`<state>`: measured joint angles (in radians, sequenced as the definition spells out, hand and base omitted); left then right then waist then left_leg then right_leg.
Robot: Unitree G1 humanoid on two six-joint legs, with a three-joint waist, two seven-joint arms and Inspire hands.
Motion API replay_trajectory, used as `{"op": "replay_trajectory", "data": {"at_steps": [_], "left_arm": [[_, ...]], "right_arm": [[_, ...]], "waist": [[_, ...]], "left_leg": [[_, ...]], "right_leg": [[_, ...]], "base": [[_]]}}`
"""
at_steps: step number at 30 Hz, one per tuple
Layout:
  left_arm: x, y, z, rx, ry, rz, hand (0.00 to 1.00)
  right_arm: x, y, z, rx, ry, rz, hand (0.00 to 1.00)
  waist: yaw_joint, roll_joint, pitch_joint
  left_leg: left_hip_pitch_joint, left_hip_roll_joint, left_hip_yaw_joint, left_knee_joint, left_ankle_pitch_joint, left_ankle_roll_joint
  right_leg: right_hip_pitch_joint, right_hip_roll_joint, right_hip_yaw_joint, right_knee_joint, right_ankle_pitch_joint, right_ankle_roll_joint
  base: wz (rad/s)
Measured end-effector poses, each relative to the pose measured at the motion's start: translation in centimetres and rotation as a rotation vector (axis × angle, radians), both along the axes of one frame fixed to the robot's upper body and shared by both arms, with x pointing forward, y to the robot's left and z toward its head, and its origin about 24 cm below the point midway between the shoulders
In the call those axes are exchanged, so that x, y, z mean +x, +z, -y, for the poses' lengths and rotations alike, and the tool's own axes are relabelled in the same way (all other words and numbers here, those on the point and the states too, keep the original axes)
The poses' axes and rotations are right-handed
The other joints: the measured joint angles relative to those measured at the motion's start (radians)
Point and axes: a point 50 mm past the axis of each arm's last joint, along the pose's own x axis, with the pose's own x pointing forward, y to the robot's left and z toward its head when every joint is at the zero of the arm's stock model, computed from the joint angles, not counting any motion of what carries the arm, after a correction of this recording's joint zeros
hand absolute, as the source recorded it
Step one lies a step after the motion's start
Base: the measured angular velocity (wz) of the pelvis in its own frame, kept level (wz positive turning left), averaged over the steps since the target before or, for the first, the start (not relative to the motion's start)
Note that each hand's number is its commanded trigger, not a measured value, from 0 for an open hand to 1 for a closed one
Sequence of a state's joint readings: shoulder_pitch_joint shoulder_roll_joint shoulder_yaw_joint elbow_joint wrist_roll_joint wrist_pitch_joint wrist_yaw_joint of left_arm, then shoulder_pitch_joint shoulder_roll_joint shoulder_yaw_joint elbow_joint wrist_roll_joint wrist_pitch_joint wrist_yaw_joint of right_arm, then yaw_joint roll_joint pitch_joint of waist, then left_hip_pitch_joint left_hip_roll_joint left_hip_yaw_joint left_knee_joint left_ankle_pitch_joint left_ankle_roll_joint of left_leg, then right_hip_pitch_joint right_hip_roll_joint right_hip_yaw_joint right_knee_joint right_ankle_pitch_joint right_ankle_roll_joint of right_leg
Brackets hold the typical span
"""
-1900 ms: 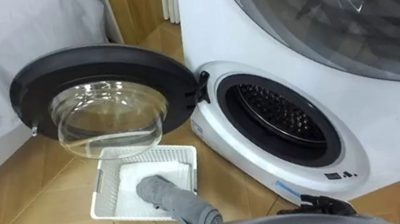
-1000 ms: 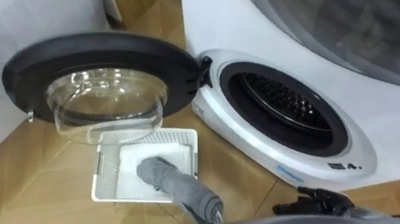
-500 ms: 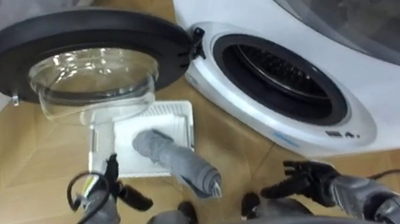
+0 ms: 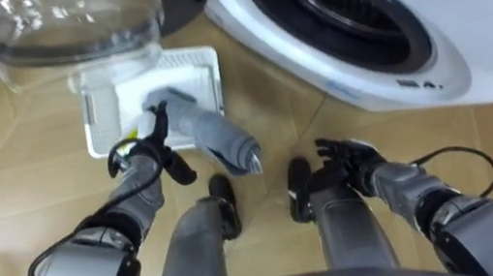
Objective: Put towel into washing machine
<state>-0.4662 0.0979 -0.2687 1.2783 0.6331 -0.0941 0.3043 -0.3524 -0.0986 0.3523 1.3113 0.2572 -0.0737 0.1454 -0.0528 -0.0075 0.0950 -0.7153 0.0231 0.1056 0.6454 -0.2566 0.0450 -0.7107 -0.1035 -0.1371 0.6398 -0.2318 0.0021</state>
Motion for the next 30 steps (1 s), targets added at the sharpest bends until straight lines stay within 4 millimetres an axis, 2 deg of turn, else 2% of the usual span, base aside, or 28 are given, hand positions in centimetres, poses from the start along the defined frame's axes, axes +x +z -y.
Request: {"op": "replay_trajectory", "data": {"at_steps": [3, 7, 8, 10, 11, 18, 20, 26, 30], "left_arm": [[1.4, 1.2, 0.6, 0.041, -0.042, 0.072, 0.00], [2.2, 2.1, 0.5, 0.120, -0.084, 0.151, 0.00], [2.4, 2.3, 0.4, 0.148, -0.104, 0.168, 0.00], [2.6, 2.6, 0.1, 0.188, -0.129, 0.190, 0.00], [2.6, 2.7, -0.1, 0.208, -0.140, 0.204, 0.00], [3.8, 4.0, 0.5, 0.243, -0.167, 0.288, 0.00], [4.1, 4.3, 0.7, 0.253, -0.184, 0.310, 0.00], [4.7, 5.0, 0.8, 0.288, -0.218, 0.347, 0.00], [4.5, 4.8, 1.3, 0.307, -0.266, 0.342, 0.00]], "right_arm": [[1.2, 0.8, 0.1, 0.023, -0.023, 0.048, 0.00], [2.6, 1.9, -0.1, 0.072, -0.051, 0.128, 0.00], [3.0, 2.2, -0.2, 0.096, -0.068, 0.155, 0.00], [3.6, 2.7, -0.3, 0.127, -0.092, 0.185, 0.00], [3.9, 3.0, -0.3, 0.153, -0.109, 0.204, 0.00], [6.0, 4.8, -0.1, 0.236, -0.187, 0.308, 0.00], [6.4, 5.1, 0.2, 0.246, -0.206, 0.325, 0.00], [7.1, 6.0, -0.5, 0.320, -0.233, 0.382, 0.00], [7.2, 6.1, -0.9, 0.340, -0.226, 0.390, 0.00]], "waist": [[-0.004, 0.000, 0.0015], [-0.026, 0.002, 0.0030], [-0.034, 0.002, 0.0030], [-0.042, 0.004, 0.0038], [-0.054, 0.004, 0.0040], [-0.058, 0.005, 0.0050], [-0.056, 0.006, 0.0050], [-0.076, 0.005, 0.0054], [-0.080, 0.005, 0.0055]], "left_leg": [[-0.091, 0.019, 0.000, 0.098, -0.043, 0.005], [-0.201, 0.026, -0.003, 0.220, -0.070, 0.004], [-0.235, 0.037, -0.001, 0.255, -0.080, -0.001], [-0.284, 0.041, 0.000, 0.294, -0.083, -0.003], [-0.313, 0.052, 0.001, 0.315, -0.085, -0.003], [-0.486, 0.074, 0.001, 0.473, -0.123, -0.014], [-0.523, 0.088, 0.001, 0.512, -0.137, -0.017], [-0.606, 0.103, -0.011, 0.591, -0.169, -0.033], [-0.624, 0.104, -0.028, 0.629, -0.198, -0.047]], "right_leg": [[-0.093, 0.003, 0.006, 0.101, -0.034, -0.006], [-0.204, 0.001, 0.022, 0.220, -0.067, -0.014], [-0.242, 0.005, 0.027, 0.252, -0.071, -0.018], [-0.293, 0.008, 0.035, 0.288, -0.072, -0.022], [-0.325, 0.009, 0.039, 0.311, -0.074, -0.024], [-0.509, 0.024, 0.054, 0.467, -0.100, -0.050], [-0.547, 0.024, 0.053, 0.503, -0.108, -0.060], [-0.630, 0.036, 0.049, 0.581, -0.140, -0.078], [-0.648, 0.039, 0.040, 0.614, -0.162, -0.093]], "base": [[-0.05], [-0.05], [-0.14], [-0.12], [-0.08], [-0.08], [-0.09], [-0.04], [-0.09]]}}
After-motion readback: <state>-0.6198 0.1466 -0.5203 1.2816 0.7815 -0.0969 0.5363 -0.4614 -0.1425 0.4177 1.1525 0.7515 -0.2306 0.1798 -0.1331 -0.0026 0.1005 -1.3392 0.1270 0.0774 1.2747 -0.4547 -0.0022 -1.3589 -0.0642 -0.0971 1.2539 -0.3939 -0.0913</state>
